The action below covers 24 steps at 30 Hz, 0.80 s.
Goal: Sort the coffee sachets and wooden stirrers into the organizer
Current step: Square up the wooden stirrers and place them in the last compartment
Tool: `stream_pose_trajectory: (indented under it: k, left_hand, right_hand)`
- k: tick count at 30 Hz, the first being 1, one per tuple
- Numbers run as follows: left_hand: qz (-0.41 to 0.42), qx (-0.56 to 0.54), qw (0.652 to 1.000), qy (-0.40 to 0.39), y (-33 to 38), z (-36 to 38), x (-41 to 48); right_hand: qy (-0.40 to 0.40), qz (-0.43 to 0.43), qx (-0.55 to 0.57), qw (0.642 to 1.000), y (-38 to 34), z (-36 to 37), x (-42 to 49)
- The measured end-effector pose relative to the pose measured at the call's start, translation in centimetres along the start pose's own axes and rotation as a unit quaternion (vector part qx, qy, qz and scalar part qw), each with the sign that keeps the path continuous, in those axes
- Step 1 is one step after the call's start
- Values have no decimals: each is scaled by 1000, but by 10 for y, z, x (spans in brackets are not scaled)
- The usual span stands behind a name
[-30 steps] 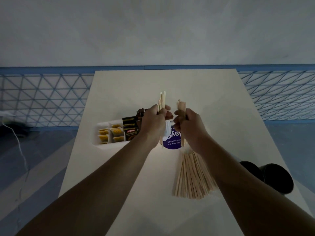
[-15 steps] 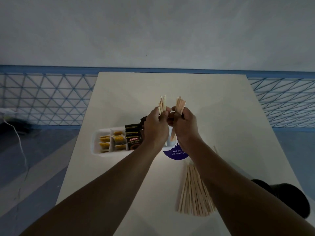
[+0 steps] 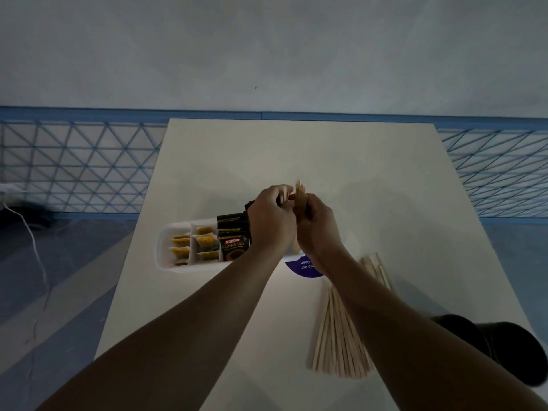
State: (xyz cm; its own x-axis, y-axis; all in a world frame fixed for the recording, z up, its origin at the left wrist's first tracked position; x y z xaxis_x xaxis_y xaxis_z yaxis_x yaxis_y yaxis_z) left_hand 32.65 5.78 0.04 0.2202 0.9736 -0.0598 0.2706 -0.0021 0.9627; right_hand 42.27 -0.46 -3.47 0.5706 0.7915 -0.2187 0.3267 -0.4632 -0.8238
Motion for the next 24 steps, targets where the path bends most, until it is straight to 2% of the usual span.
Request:
stream_pose_trajectory:
  k: [12,19,24]
  left_hand:
    - [21,-38,999,21,17,-18,-1]
    - [58,-34,997,33,32,-28,-4]
    - [75,-40,996,7,37,-24,-19]
  right_hand:
    - [21,-69,-132,989,-21,-18,-8]
    - [39,-66,-128,989,-25,-38,-12]
    - [67,-30,-140,987,-10,-65,-21]
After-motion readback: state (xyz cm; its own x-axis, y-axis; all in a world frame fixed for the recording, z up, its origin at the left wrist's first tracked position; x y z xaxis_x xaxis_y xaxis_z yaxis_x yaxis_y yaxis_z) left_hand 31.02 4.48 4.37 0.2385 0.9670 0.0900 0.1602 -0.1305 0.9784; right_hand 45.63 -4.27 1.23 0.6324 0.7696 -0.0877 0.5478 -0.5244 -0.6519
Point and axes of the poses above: each hand's wrist, its own x-axis towards the middle knuckle, its own z-axis out of the palm, y = z × x, the point moved 7 cm from there along x, towards the middle knuckle, and after that the axes turned 15 degrees about -x, right-handed, at the moved point
